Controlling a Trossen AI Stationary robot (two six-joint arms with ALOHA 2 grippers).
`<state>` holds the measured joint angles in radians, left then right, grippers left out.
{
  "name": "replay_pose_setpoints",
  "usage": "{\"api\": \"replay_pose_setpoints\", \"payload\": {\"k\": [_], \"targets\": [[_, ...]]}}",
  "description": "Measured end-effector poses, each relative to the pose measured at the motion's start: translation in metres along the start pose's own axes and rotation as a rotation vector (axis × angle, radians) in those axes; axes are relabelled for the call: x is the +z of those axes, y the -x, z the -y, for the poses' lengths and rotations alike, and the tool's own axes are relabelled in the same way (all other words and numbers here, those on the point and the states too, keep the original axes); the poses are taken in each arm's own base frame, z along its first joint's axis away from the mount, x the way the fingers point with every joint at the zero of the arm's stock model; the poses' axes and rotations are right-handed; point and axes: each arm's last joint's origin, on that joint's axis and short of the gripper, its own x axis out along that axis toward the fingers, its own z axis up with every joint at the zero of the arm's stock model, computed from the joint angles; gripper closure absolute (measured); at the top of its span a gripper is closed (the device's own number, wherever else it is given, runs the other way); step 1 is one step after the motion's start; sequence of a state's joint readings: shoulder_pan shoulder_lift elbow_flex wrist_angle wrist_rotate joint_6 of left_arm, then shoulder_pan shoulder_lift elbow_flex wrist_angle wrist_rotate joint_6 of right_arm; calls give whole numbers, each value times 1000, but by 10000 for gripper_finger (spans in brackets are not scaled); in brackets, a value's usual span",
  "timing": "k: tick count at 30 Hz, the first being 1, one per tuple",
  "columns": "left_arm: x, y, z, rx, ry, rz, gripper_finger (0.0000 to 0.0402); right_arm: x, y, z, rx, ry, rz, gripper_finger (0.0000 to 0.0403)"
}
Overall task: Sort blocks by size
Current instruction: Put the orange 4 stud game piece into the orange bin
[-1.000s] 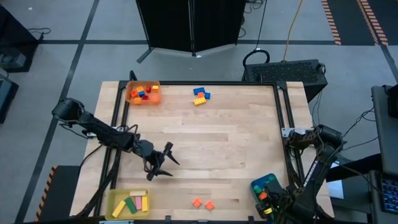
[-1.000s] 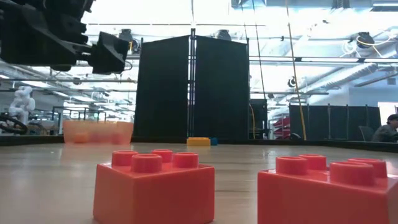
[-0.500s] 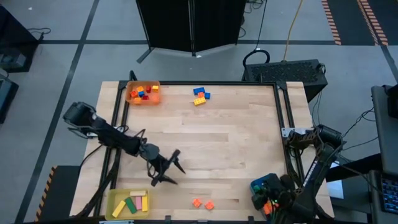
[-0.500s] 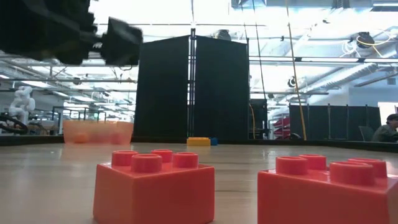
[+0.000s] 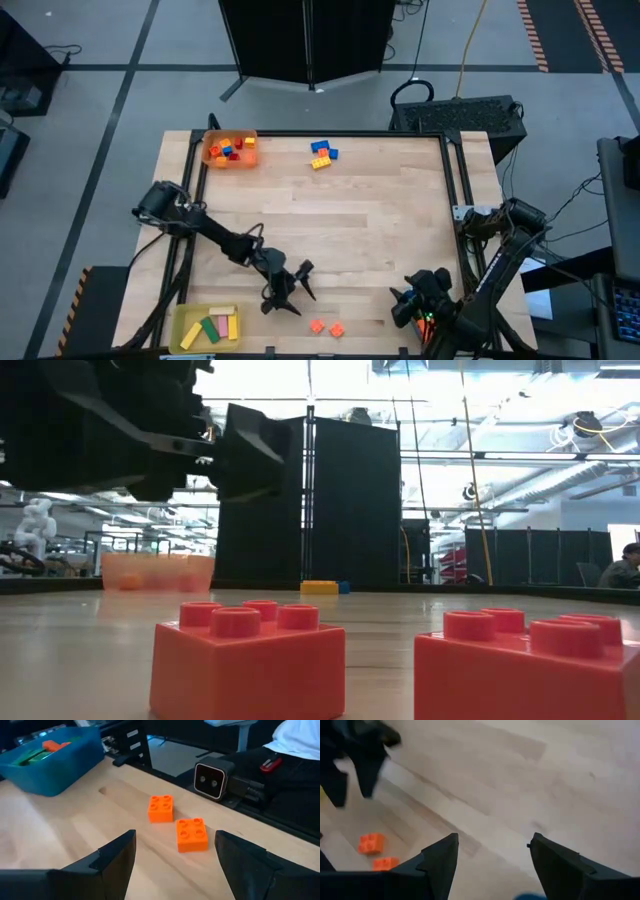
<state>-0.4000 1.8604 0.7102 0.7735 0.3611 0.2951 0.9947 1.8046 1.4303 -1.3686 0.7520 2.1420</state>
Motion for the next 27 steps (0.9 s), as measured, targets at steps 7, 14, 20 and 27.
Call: {"api": "replay_pose_setpoints", "payload": {"k": [7, 14, 20, 27], "targets": [[-5, -27, -7, -58, 25, 8, 130, 9, -7, -5, 24, 7, 85, 165], [-7, -39, 1, -85, 73, -1, 130, 15, -16, -12, 28, 53, 75, 165], [-10, -51, 19, -16, 20, -44, 130, 17, -21, -22, 67, 68, 62, 165], [-8, -60, 16, 31, 25, -52, 130, 19, -25, -33, 132, 84, 67, 165]]}}
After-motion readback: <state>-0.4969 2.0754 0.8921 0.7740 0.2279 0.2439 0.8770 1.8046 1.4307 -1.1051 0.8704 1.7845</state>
